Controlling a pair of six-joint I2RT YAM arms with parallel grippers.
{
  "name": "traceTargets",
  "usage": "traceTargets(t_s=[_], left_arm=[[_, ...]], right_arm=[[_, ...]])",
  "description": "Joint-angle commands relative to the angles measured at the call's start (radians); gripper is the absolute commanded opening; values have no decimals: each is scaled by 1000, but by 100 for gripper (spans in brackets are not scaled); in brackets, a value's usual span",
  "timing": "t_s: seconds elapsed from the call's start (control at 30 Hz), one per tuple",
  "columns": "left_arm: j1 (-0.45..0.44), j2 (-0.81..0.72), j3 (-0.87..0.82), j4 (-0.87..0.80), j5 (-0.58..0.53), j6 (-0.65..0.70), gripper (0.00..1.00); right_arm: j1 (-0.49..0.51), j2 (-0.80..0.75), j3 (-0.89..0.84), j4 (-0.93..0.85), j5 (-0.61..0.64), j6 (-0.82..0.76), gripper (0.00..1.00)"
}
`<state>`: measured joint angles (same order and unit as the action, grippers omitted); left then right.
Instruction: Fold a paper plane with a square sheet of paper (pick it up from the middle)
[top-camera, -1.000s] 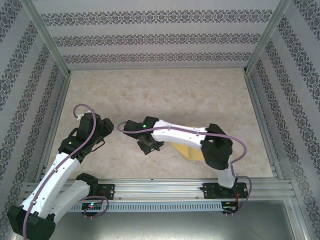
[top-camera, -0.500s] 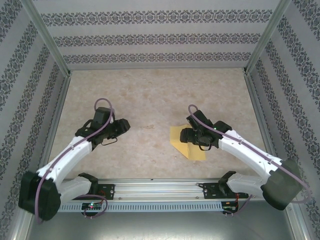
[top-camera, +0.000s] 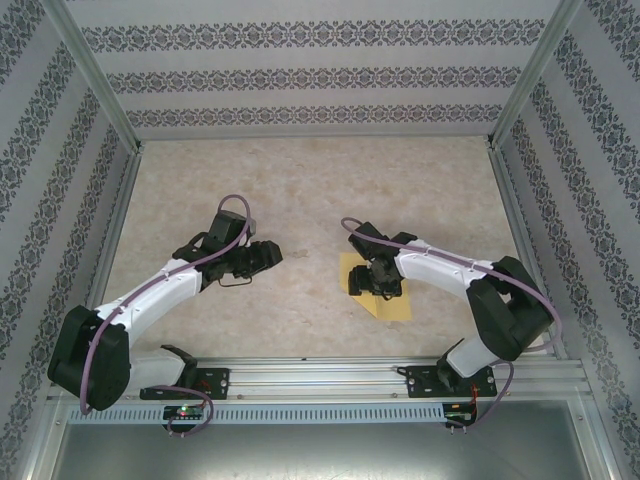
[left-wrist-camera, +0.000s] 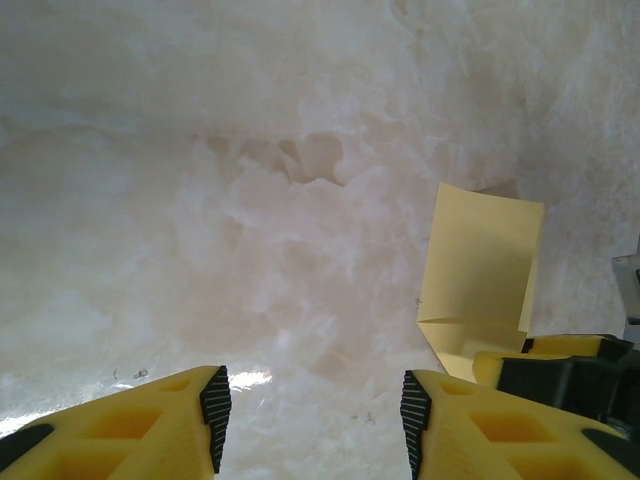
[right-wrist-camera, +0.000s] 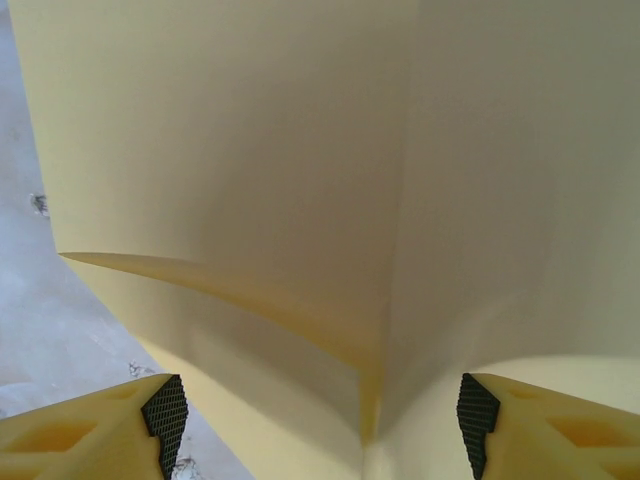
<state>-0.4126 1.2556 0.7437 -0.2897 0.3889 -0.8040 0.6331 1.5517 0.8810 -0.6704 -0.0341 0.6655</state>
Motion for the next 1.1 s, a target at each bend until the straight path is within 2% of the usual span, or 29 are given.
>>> traceTargets(t_s=[0.0,0.27,0.4,0.43,0.5,0.57,0.7,0.83,0.9,1.07], left_arm=[[-8,8,30,9,2,22,52],[-8,20,36,1,4,26,53],[-9,18,36,-3,0,25,53],[-8,17,35,-5,0,26,53],[-8,17,35,-6,-4,27,54],[-9,18,34,-6,-3,27,54],[-8,15,33,-9,-4,26,54],[-9,9,35,-18,-9,26,54],[-9,0,35,-24,-24,26,54],[-8,-38,34,-63,-102,22,54]], right_arm=[[9,31,7,22,0,-26,72],[5,6,-2,22,11,-23,46],[-1,-35,-8,11,25,-21,31],[-2,-44,-6,8,23,-22,24],[-4,-63,-5,4,23,-21,21],[-5,-80,-2,-7,25,-22,11],[-5,-116,29,-51,34,-31,11],[-1,-165,107,-163,101,-52,11],[8,-173,175,-267,187,-58,11],[91,-111,401,-589,496,-26,11]])
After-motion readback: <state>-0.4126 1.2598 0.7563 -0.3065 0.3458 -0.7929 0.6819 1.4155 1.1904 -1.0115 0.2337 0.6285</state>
